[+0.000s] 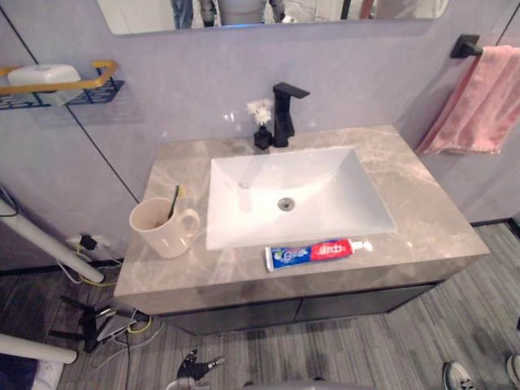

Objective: Organize washtable

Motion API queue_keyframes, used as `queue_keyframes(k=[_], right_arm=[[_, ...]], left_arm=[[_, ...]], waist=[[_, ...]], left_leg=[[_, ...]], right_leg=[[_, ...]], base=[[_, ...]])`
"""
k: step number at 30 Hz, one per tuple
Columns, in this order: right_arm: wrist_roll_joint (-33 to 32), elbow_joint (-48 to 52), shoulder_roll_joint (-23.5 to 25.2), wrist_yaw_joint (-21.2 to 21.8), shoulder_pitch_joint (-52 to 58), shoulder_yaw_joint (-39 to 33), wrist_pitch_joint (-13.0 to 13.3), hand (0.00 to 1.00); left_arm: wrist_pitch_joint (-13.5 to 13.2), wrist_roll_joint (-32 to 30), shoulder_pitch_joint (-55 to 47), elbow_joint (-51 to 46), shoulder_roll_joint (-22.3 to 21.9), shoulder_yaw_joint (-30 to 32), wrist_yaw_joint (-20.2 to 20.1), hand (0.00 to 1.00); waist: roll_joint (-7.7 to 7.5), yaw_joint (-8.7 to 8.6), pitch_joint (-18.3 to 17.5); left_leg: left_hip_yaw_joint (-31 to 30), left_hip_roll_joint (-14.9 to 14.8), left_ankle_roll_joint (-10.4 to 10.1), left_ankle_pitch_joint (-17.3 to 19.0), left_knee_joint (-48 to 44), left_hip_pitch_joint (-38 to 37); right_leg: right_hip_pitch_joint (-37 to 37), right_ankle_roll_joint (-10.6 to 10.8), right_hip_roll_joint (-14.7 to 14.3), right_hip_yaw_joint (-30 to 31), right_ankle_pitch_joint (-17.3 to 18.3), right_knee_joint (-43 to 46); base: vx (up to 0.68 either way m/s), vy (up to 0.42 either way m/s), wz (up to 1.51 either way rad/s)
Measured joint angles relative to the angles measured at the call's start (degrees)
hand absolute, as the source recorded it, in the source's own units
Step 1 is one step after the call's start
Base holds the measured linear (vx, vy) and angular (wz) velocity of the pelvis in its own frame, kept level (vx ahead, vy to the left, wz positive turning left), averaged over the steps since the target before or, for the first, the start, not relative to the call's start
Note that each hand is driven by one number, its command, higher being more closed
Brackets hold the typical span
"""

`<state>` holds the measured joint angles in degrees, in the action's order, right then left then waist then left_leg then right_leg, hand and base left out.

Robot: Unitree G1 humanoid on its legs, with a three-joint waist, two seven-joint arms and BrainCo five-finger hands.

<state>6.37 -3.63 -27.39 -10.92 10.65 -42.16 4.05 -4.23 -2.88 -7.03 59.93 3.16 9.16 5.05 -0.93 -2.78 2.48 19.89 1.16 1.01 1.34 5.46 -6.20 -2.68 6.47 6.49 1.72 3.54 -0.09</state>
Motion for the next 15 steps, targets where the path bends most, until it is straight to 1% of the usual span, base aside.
queue_keyframes(k=[1,2,4,5,6,8,9,11,12,14,15], right_arm=[[1.3,3.7,-1.2,0.7,0.0,0.5,0.7,0.0],[1.7,5.3,-1.7,1.2,0.0,0.7,1.1,0.0],[3.3,12.0,-5.1,2.1,-0.1,3.8,2.9,0.0],[3.4,13.6,-6.0,2.4,-0.2,4.9,3.6,0.0],[3.4,16.9,-8.1,3.5,-0.8,8.6,6.0,0.0],[3.3,19.5,-9.8,4.2,-1.9,12.4,7.8,0.0],[3.3,21.1,-10.8,5.1,-2.7,14.7,9.3,0.0],[2.3,22.1,-13.2,6.3,-4.6,19.9,11.3,0.0],[1.6,22.4,-14.0,6.7,-4.8,21.5,11.6,0.0],[0.3,22.9,-16.9,9.0,-5.9,28.0,12.8,0.0],[-0.4,22.9,-17.5,9.7,-6.3,29.9,13.2,0.0]], left_arm=[[-0.2,0.0,-0.5,-0.4,0.0,0.0,-0.1,0.0],[-0.3,0.0,-0.7,-0.5,0.0,0.0,-0.1,0.0],[-0.8,0.0,-1.4,-0.8,-0.1,-0.1,-0.7,0.0],[-0.9,0.0,-1.5,-0.9,-0.1,-0.1,-1.1,0.0],[-1.2,0.0,-1.7,-0.9,-0.2,-0.1,-1.4,0.0],[-1.3,0.0,-1.8,-0.9,-0.5,-0.4,-1.7,0.0],[-1.4,0.0,-1.9,-0.9,-0.6,-0.7,-2.2,0.0],[-1.4,0.0,-2.0,-0.8,-0.6,-1.2,-2.5,0.0],[-1.4,0.0,-2.0,-0.8,-0.5,-1.6,-2.5,0.0],[-1.7,0.0,-2.0,-0.7,-0.2,-2.7,-2.6,0.0],[-1.8,0.0,-2.0,-0.7,-0.2,-2.9,-2.6,0.0]], waist=[[-0.2,-0.3,-0.4],[-0.31,-0.37,-0.6],[-0.73,-0.85,-1.3],[-0.85,-0.99,-1.4],[-1.14,-1.07,-1.8],[-1.4,-1.13,-2.4],[-1.58,-1.07,-2.7],[-1.67,-1.02,-3.4],[-1.88,-0.96,-3.5],[-1.82,-0.65,-4.2],[-1.89,-0.64,-4.3]], left_leg=[[0.0,0.0,0.0,0.0,0.0,0.0],[0.0,0.0,0.0,0.0,0.0,0.0],[0.1,0.0,0.0,0.0,0.0,0.0],[0.1,0.0,0.0,0.0,0.0,0.0],[0.5,0.0,-0.3,0.2,0.0,0.0],[0.6,0.0,-0.2,0.2,0.0,0.0],[0.6,0.0,-0.2,0.2,0.0,0.0],[0.4,0.1,-0.2,0.2,0.0,0.1],[0.3,0.1,-0.2,0.2,0.0,0.2],[-0.4,0.2,-0.2,0.1,0.1,0.5],[-0.7,0.3,-0.1,0.1,0.1,0.6]], right_leg=[[0.0,0.0,0.0,0.0,0.0,0.0],[0.0,0.0,0.0,0.0,0.0,-0.1],[0.0,0.0,0.1,-0.1,0.0,-0.2],[0.1,0.0,0.1,-0.1,0.1,-0.1],[0.3,0.0,0.2,-0.2,0.2,-0.1],[0.4,0.0,0.3,-0.5,0.2,0.0],[0.4,0.0,0.3,-0.7,0.2,0.0],[0.4,0.0,0.4,-1.4,0.2,0.1],[0.4,0.0,0.4,-1.6,0.2,0.1],[0.3,0.0,0.6,-2.4,0.2,0.1],[0.3,0.0,0.6,-2.6,0.2,0.2]], base=[[0.0,0.0,0.0],[0.0,0.0,0.0],[-0.01,-0.031,-0.01],[-0.02,-0.036,-0.06],[-0.02,-0.029,-0.1],[-0.01,-0.014,-0.05],[0.0,0.0,0.0],[0.01,-0.035,0.06],[0.01,-0.04,0.11],[0.0,-0.04,0.14],[0.0,-0.034,0.17]])
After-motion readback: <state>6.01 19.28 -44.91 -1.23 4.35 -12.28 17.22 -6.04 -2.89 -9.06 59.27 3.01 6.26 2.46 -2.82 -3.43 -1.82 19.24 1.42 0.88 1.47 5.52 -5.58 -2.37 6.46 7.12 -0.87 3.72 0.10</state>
